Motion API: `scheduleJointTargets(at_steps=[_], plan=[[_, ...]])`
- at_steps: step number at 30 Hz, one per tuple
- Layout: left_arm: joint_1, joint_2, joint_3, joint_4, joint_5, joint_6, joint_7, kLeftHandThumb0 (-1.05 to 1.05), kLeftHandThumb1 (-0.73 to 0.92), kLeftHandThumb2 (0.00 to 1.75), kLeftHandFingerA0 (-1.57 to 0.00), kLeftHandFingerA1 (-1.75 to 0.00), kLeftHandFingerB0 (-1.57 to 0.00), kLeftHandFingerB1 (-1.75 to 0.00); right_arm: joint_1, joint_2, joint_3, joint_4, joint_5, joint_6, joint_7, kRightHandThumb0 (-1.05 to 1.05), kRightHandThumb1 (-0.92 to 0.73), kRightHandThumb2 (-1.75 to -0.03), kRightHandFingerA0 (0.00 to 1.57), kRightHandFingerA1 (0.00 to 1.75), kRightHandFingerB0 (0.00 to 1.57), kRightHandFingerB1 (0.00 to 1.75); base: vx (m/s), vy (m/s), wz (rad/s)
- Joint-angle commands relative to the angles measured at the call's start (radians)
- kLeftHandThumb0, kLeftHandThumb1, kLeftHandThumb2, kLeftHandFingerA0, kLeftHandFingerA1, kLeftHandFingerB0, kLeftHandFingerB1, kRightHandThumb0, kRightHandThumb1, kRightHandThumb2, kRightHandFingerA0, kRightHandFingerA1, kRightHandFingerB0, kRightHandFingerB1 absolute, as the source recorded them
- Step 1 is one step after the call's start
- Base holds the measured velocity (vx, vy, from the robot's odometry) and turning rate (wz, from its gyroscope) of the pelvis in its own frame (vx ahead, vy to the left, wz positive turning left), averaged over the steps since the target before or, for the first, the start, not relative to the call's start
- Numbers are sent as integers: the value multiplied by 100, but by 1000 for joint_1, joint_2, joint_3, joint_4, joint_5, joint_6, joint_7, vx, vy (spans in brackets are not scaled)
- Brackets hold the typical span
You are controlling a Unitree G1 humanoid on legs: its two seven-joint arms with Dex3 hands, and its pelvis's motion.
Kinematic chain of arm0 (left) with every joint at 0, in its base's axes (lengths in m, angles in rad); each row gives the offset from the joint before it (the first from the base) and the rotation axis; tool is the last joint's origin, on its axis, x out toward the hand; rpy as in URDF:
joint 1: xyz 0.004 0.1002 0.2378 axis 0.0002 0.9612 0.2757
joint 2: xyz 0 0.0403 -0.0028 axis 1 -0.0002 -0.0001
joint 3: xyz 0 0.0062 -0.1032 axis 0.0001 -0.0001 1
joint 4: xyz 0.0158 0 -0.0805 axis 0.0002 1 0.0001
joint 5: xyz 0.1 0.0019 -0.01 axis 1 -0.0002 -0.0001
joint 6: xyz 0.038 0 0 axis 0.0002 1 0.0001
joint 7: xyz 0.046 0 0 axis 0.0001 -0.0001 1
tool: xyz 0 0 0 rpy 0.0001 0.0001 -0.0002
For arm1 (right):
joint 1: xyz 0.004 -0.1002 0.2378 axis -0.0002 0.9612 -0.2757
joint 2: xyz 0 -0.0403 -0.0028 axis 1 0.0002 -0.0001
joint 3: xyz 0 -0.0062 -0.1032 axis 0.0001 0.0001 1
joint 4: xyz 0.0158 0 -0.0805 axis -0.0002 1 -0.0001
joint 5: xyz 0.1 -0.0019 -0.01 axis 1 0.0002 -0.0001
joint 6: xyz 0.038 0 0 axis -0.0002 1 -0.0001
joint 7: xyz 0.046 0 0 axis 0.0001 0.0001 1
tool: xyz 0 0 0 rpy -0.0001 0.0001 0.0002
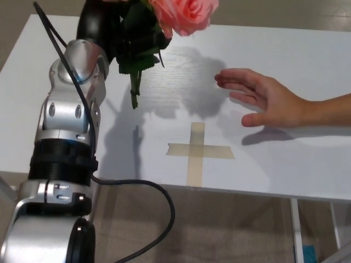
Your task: Use the left hand to pick up the rose and passes it to a human.
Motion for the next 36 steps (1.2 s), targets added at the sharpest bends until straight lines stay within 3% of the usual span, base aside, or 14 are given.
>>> scheduleJointTargets(at_steps=[1,26,36], plan=[[20,-29,-19,-19,-24,17,13,-16,79,74,-100,-134,-82,-101,18,-10,6,1,0,8,11,-24,-68,-60,68,45,52,39,0,0,0],[24,-195,-114,-75,-35,71,35,-15,83,70,-93,-143,-76,-107,37,-4,19,2,4,5,18,-26,-68,-60,68,45,52,38,0,0,0],[-40,-277,-88,44,-89,52,53,-16,83,71,-94,-139,-76,-105,31,0,23,-1,2,4,18,-26,-68,-60,69,45,52,39,0,0,0]])
